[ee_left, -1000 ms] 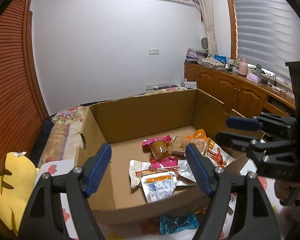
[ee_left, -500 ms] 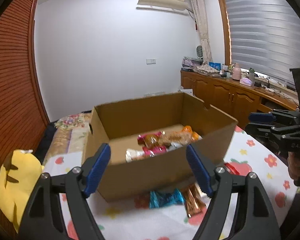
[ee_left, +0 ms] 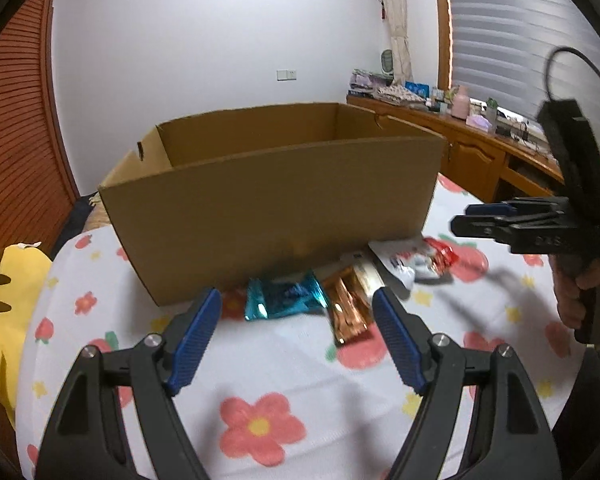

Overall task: Organize snacks
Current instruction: 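Move right gripper to red-edged duck-neck pouch while left gripper approaches gold-wrapped snack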

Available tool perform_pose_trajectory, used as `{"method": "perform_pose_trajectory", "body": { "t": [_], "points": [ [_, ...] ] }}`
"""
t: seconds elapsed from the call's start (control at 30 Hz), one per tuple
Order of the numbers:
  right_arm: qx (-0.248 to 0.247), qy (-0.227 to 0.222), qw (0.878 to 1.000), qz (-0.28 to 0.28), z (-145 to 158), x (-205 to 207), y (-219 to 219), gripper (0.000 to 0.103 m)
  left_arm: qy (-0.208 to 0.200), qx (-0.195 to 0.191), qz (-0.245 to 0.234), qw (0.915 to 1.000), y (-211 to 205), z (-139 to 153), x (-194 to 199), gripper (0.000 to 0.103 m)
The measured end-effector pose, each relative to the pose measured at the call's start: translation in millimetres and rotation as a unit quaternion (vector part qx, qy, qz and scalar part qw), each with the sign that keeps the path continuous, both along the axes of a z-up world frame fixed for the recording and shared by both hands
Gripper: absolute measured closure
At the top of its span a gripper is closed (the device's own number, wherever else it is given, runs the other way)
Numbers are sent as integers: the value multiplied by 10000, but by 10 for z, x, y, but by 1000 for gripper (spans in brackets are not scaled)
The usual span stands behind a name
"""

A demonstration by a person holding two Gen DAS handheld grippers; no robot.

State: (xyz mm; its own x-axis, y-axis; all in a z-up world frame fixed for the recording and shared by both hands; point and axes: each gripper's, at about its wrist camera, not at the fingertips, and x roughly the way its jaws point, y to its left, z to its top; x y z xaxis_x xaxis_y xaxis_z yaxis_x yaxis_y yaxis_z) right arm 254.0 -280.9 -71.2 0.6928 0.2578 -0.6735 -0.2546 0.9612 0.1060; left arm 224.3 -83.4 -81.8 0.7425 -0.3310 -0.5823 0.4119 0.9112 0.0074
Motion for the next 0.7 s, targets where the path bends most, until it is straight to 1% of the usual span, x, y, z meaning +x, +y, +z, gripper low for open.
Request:
{"method": "perform_pose_trajectory", "body": {
  "t": [0.2, 0.27, 0.43, 0.63, 0.67, 0.7],
  "points": [
    [-32, 441, 9990, 26, -227, 73, 51, 48, 56, 75, -72, 9999, -67, -78, -79, 24],
    [-5, 552, 9985, 22, -289, 94, 52, 50, 82, 77, -92, 9999, -84, -98, -84, 24],
    [196, 749, 9970, 48, -365, 167, 52, 58, 90, 81, -134, 9998, -107, -102, -72, 24],
    [227, 865, 9960, 43, -402, 215, 66, 65, 139, 46, -166, 9998, -129, -121, -39, 24],
    [242, 877, 9958, 40, -403, 219, 57, 67, 159, 34, -170, 9997, -136, -125, -26, 24],
    [261, 892, 9957, 46, -401, 224, 56, 72, 185, 13, -172, 9997, -143, -127, -10, 24]
  ]
}}
